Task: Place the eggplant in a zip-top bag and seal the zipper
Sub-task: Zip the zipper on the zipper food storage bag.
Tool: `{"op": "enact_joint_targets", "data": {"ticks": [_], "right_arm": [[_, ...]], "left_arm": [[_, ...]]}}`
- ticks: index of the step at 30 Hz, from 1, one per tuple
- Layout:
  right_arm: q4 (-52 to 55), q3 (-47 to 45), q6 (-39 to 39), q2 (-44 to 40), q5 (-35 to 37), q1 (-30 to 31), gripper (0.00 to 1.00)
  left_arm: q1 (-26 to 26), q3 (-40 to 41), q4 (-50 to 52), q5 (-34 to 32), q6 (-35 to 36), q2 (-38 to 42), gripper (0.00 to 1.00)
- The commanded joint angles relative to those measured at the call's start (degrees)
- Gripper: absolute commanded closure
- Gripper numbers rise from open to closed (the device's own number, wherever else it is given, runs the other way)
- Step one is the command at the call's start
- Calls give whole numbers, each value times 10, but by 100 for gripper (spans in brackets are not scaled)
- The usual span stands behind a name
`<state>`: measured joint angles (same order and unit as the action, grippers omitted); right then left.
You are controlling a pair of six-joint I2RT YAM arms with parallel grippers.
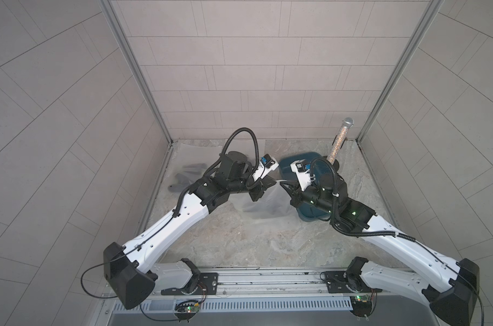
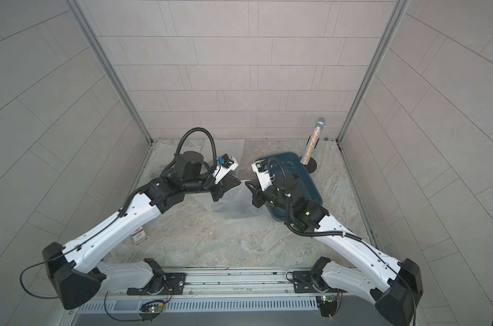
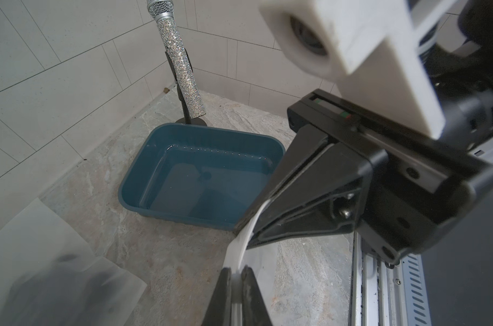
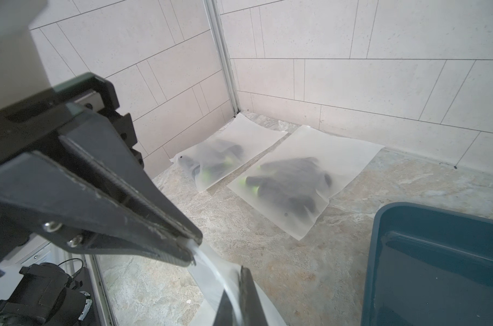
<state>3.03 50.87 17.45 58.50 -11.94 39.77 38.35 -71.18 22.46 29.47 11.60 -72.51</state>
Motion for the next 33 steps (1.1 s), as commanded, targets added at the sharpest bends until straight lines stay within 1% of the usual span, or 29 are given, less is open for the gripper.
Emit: {"op": "enact_joint_targets", "data": {"ticks": [1, 9, 18, 25, 33], "right_arm": [[12, -3, 19, -14, 103, -27, 100], [19, -8, 29, -22, 110, -56, 100], [33, -13, 50, -22, 140, -93, 100], [41, -22, 66, -20, 164, -115, 100], [52, -15, 63, -14, 181, -121, 100]], "left_arm": [[-26, -7, 83, -38, 21, 31, 90], [-52, 7, 96, -57, 23, 53, 90], [-75, 24, 110, -83, 19, 72, 90], [-91, 34, 137, -138, 9, 85, 90], [-111, 34, 164, -204, -13, 99, 90]]}}
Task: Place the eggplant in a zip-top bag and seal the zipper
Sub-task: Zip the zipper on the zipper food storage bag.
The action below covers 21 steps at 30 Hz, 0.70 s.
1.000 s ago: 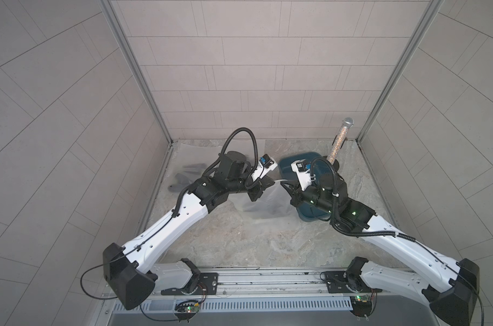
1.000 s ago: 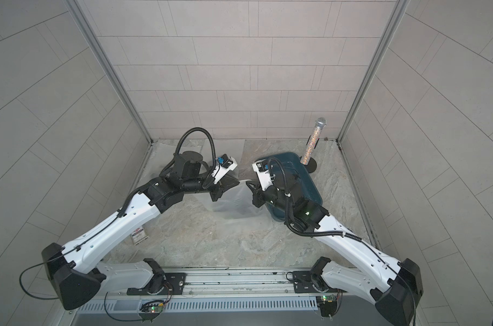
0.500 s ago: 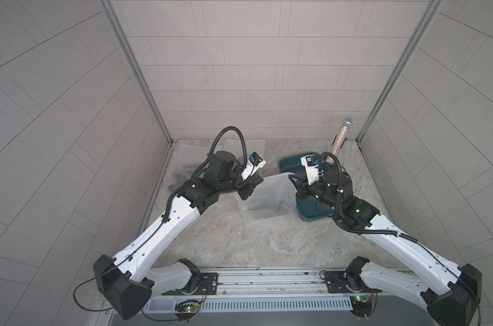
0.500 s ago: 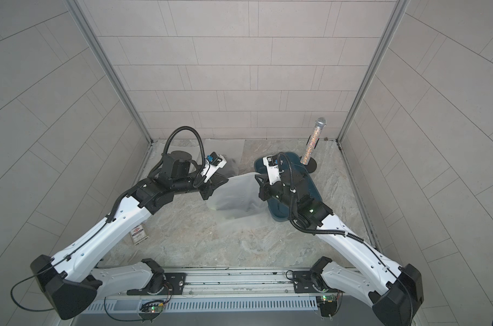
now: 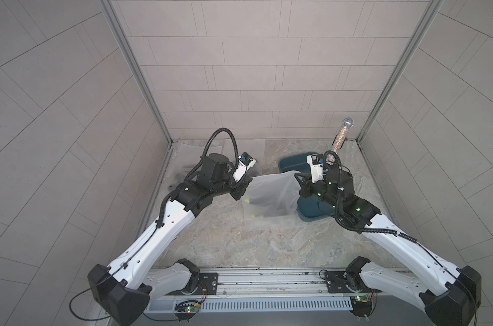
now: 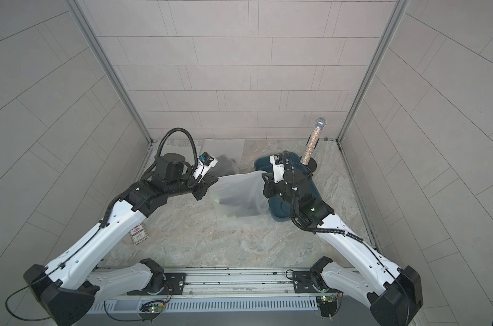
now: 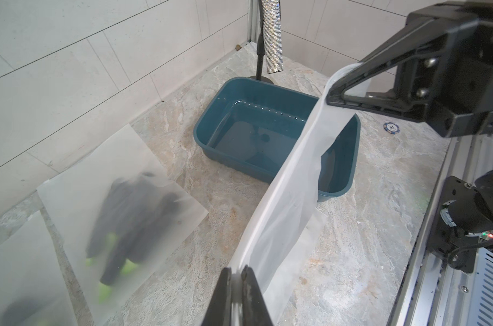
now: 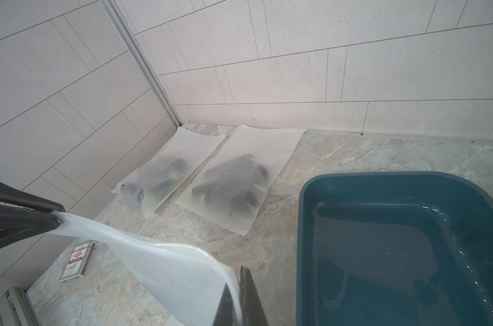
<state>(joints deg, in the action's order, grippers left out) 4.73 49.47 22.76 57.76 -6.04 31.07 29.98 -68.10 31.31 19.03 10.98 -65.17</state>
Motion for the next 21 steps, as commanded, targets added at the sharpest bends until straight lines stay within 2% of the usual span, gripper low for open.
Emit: {"op": "enact_joint_targets", "data": {"ticks": [1, 14, 18, 21], "right_arm": [[36, 0, 10, -5, 122, -36, 100], [34, 11, 3, 8, 112, -36, 100], [31, 21, -4, 18, 65, -31, 100], [39, 39, -26, 28, 9, -3, 100]], "left_arm": [[-29, 3, 82, -105, -8, 27, 90], [-36, -2, 105, -171, -32, 26, 90], [-37, -10, 97, -152, -37, 21, 91], [-37, -25, 88, -120, -54, 27, 93]]}}
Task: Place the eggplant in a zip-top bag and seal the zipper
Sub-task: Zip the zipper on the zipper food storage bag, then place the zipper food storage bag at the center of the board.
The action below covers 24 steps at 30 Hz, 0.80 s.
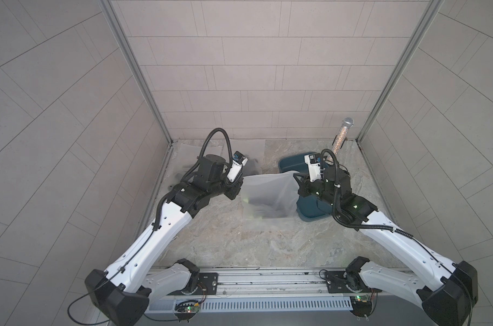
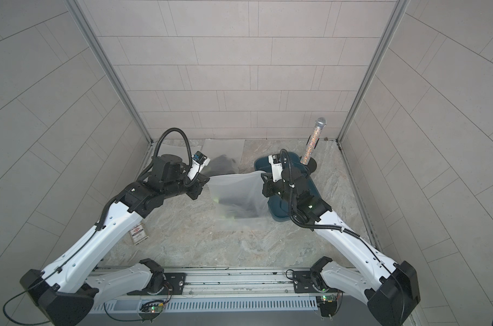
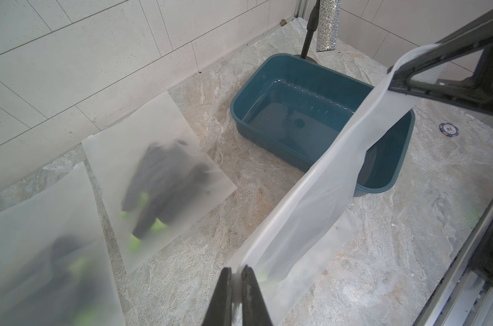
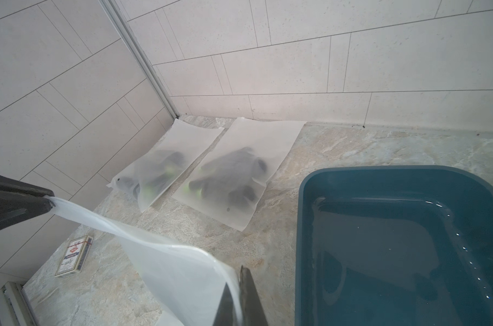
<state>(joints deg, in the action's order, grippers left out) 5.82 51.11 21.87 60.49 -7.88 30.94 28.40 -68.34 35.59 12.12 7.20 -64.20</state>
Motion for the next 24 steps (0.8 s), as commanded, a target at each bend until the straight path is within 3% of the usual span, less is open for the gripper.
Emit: {"op": "enact_joint_targets", "data": {"ticks": [1, 5, 9, 13, 20, 24], "right_arm": [[34, 28, -26, 1, 5, 11, 100], [86, 55, -48, 3, -42, 62, 100], [119, 54, -46, -20, -68, 104, 100], [159, 65, -31, -51, -123, 121, 100], [233, 105, -30, -85, -191, 154, 100], [243, 116, -26, -91, -196, 156, 100]], "left_arm": [[-21, -31, 45, -45, -23, 23, 93], [-21, -53, 64, -18, -69, 56, 93], [-20, -2, 55, 24, -118, 122, 94], [-20, -11, 96, 39, -127, 164, 94], [-20, -21, 135, 162, -155, 215, 97], [-20, -6, 150, 157, -160, 247, 97]]}}
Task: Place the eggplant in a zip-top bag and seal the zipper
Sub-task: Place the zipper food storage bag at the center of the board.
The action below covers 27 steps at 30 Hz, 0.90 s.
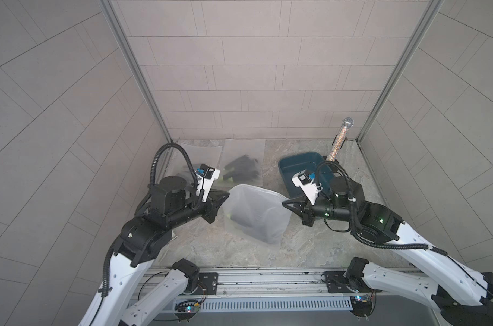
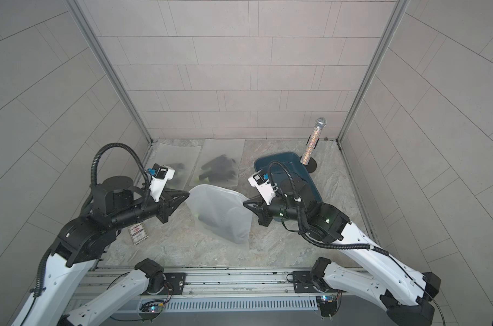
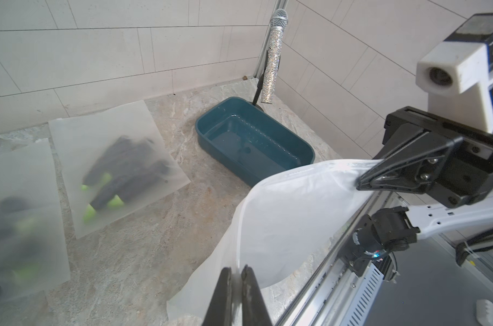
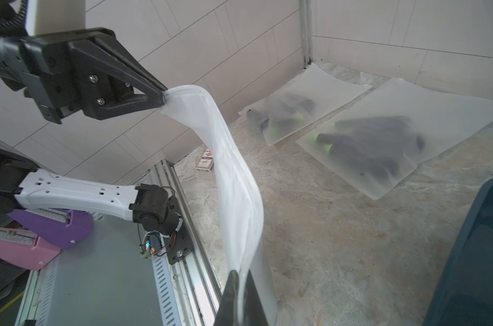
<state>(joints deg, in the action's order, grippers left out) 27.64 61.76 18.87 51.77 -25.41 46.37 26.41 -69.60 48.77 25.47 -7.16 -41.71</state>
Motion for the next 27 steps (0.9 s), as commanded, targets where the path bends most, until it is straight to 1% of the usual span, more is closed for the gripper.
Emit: {"op": "enact_joint_targets", "data": {"ticks": [1, 2, 3, 4, 6, 8, 11, 14, 16, 18, 22, 24, 27], "right_arm": [[25, 9, 0, 0, -11, 2, 100], [26, 9, -4, 9, 1, 2, 100], [27, 11, -8, 23, 21, 2, 100], [26, 13, -12, 39, 42, 2, 100], [12, 18, -17, 74, 86, -1, 100], [-14, 25, -22, 112, 121, -9, 100], [-60, 36, -20, 171, 144, -27, 100], [-96, 40, -9, 233, 181, -38, 100], [-113, 43, -4, 272, 215, -42, 100], [-132, 39, 1, 298, 246, -45, 100], [-175, 17, -5, 332, 311, -48, 100], [-184, 14, -7, 351, 314, -50, 100], [-207, 10, -3, 380, 293, -51, 100]], "left_arm": [[0, 3, 28, 5, -19, 21, 97], [0, -2, 39, -15, -22, 16, 99], [0, -12, 59, -57, -34, 3, 100], [-1, -24, 84, -94, -39, -17, 100], [-1, -34, 116, -141, -49, -59, 100], [-1, -22, 108, -185, -49, -78, 100], [-3, -9, 86, -271, -38, -118, 100], [-10, -4, 57, -391, -37, -169, 100], [-19, -5, 39, -444, -40, -210, 100], [-26, 2, 5, -467, -41, -241, 100], [-37, 23, -74, -475, -49, -303, 100], [-38, 24, -98, -490, -50, -337, 100], [-45, 17, -119, -522, -46, -386, 100]]}}
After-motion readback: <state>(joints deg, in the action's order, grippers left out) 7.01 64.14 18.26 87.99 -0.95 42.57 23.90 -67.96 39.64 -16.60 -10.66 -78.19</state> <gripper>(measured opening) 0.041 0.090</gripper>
